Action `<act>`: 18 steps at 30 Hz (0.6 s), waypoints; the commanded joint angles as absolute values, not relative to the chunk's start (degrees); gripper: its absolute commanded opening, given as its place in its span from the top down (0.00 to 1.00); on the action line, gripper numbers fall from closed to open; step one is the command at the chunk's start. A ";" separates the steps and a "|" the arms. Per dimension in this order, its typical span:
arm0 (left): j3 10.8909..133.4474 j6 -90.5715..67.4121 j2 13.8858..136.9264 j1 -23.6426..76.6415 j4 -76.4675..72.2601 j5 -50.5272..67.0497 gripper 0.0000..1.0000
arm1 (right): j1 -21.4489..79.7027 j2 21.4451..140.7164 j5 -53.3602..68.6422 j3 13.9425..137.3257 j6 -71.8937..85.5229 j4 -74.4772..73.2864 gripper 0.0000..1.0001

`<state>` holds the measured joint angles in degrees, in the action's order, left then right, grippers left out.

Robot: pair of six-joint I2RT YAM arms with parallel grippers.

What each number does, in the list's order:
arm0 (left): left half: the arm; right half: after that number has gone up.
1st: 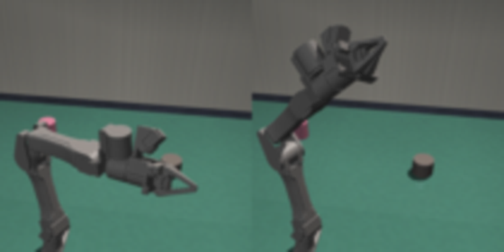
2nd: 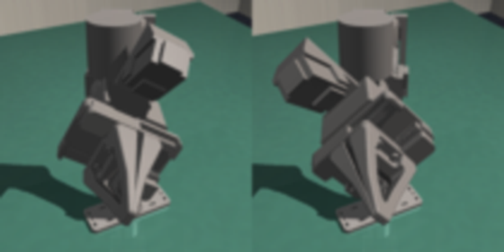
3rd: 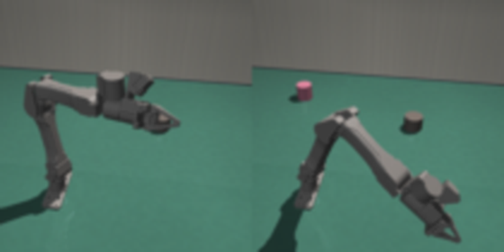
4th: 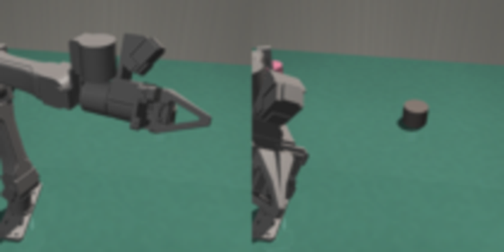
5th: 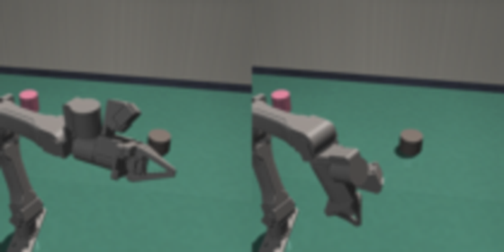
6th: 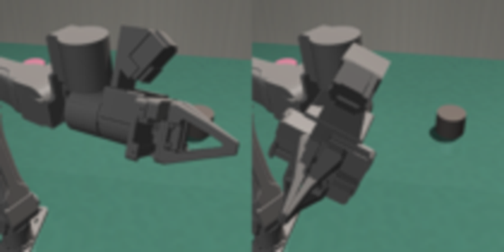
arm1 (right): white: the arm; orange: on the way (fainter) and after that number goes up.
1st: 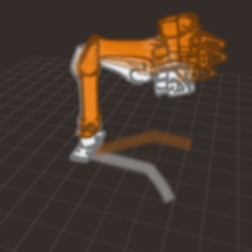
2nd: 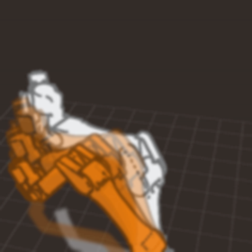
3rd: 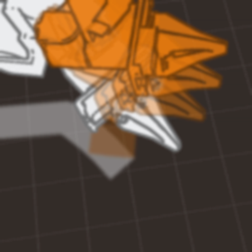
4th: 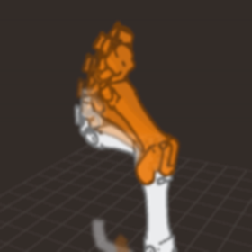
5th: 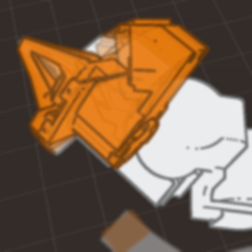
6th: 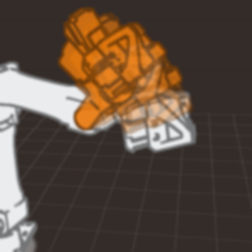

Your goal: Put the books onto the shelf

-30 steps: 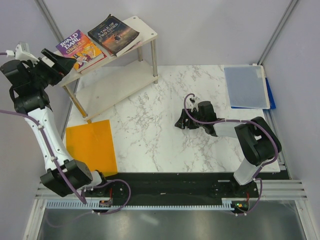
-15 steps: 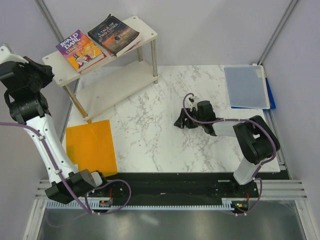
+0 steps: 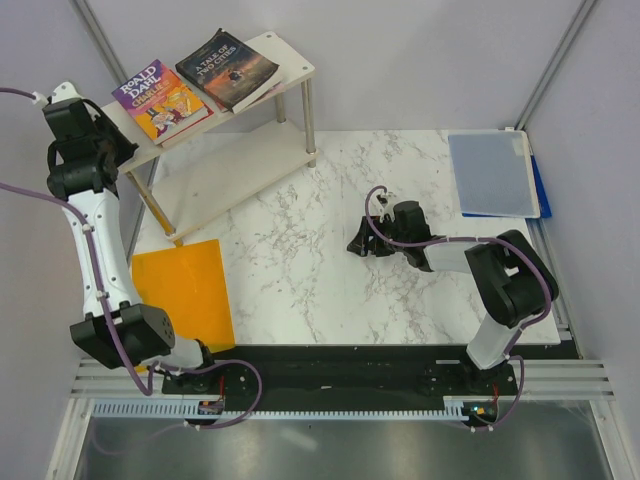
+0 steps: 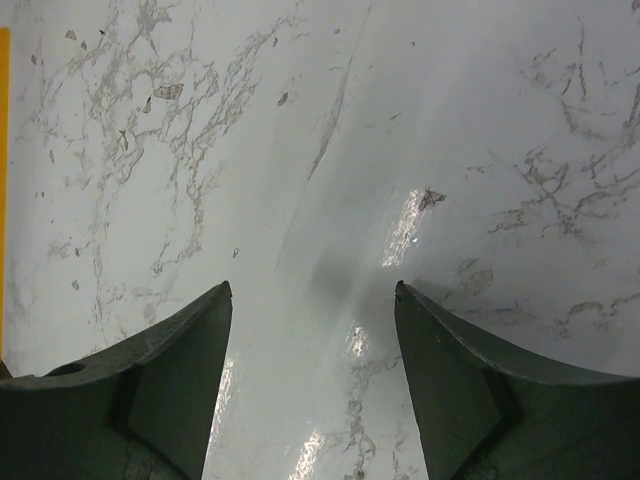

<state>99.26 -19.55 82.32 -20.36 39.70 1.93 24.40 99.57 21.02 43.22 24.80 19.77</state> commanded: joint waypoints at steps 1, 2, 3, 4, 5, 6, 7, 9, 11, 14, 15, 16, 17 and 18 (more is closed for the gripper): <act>102.30 -16.52 84.72 -20.30 43.76 -2.37 0.98 | 25.05 102.30 20.66 42.89 24.52 15.91 0.26; 103.00 -16.52 85.25 -20.22 44.03 -2.72 0.98 | 24.87 102.39 20.83 42.80 24.61 16.17 0.26; 103.53 -16.61 85.78 -20.30 44.29 -3.25 0.98 | 24.96 102.48 20.92 42.89 24.70 16.26 0.26; 104.49 -16.61 86.30 -20.22 44.64 -3.25 0.98 | 24.96 102.57 21.00 42.89 24.78 16.26 0.26; 104.94 -16.61 87.35 -20.13 45.17 -3.25 0.98 | 24.96 102.57 21.01 42.89 24.79 16.52 0.26; 105.20 -16.61 87.80 -20.04 45.18 -3.08 0.98 | 24.96 102.66 21.01 42.89 24.79 16.61 0.26; 106.08 -16.61 88.24 -19.95 45.44 -3.25 0.98 | 24.96 102.83 21.09 42.89 24.70 16.70 0.26; 106.96 -16.35 89.29 -18.72 45.70 -3.96 0.98 | 24.96 102.83 21.09 42.89 24.79 16.87 0.26; 109.07 -16.26 90.26 -17.85 46.31 -3.95 0.98 | 24.96 102.92 21.27 42.80 24.87 16.96 0.26; 111.35 -16.35 91.84 -16.09 47.20 -4.31 0.98 | 24.96 102.92 21.27 42.71 24.87 17.05 0.26; 111.71 -16.26 92.63 -15.65 47.46 -4.83 0.98 | 24.87 102.83 21.18 42.63 24.79 17.05 0.26; 112.32 -16.17 92.90 -15.04 47.63 -5.27 0.98 | 24.96 102.92 21.18 42.63 24.87 17.05 0.26; 112.67 -16.17 93.42 -14.33 47.72 -5.53 0.98 | 24.96 102.92 21.18 42.63 24.79 17.05 0.26; 112.85 -16.43 93.86 -14.07 47.99 -5.36 0.98 | 24.87 102.83 21.27 42.63 24.79 16.96 0.26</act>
